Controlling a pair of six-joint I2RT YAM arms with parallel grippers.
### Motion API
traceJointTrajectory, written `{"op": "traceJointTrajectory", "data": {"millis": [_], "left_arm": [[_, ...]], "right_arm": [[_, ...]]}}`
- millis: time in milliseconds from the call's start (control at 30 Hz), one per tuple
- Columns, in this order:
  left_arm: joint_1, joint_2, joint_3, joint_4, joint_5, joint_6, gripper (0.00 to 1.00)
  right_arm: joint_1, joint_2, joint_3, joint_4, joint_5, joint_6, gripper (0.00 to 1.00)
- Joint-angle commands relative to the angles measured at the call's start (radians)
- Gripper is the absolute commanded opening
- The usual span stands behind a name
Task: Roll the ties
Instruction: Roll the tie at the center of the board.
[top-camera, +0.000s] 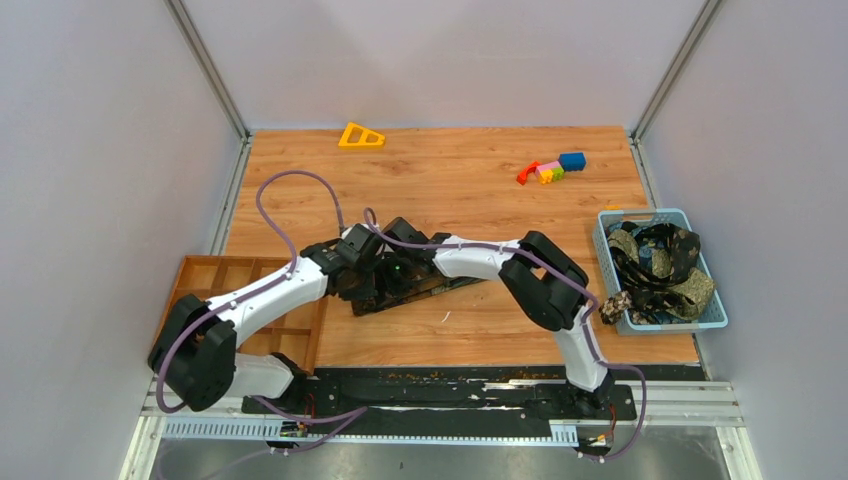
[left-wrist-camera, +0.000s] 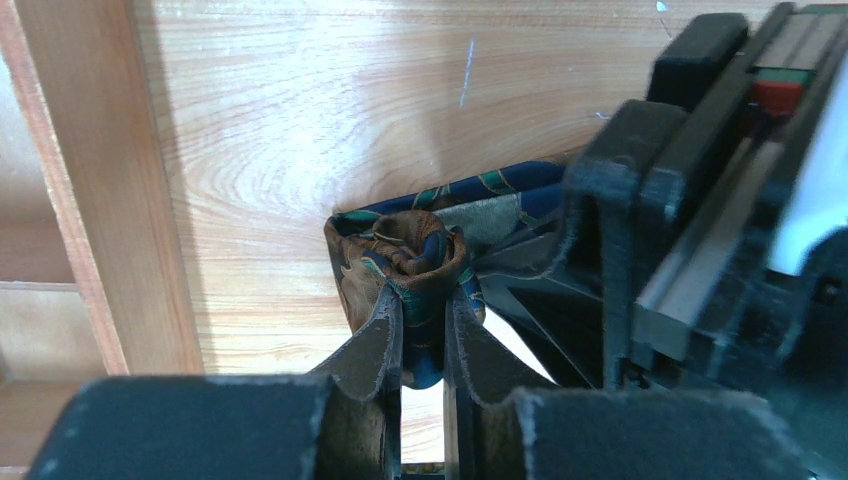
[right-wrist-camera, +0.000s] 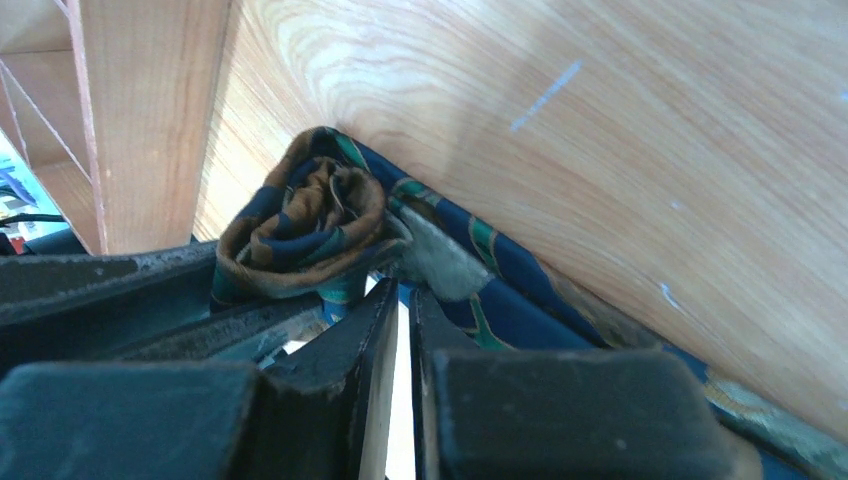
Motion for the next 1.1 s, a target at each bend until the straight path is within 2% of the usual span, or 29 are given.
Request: {"op": "traceJointTrajectory", "data": {"millis": [0,267,333,433,500,667,1067], "left_arm": [[-0.015,0.036,0.038,0.033,0.001,0.010,0.00],[-0.031,0.088,0.051,0.059,0.007,-0.007,0.00],[-0.036,0.096,0.053,0.070,0.009,-0.013,0.03],[-0.042,0.107,0.056,0.083,0.019,-0.021,0.15],[-0.047,0.113,0.062,0.084,0.022,-0.025,0.30],[-0.059,0.112,0.077,0.084,0.037,-0.039,0.47],[-0.058,0.065,0.037,0.148,0.068,-0.084,0.53]], "right_arm": [[-0.031,-0.109,-0.049,0.011,0.029,-0.034,0.12],[-0.090,-0.249,-0.164,-0.011,0.064,-0.069,0.15],[-0.097,-0.269,-0.185,-0.013,0.071,-0.073,0.15],[-0.102,-0.285,-0.209,-0.009,0.074,-0.076,0.16],[-0.103,-0.289,-0.218,-0.004,0.073,-0.076,0.16],[-0.104,-0.293,-0.223,-0.001,0.072,-0.075,0.17],[-0.117,-0.329,-0.220,-0.005,0.081,-0.080,0.18]]}}
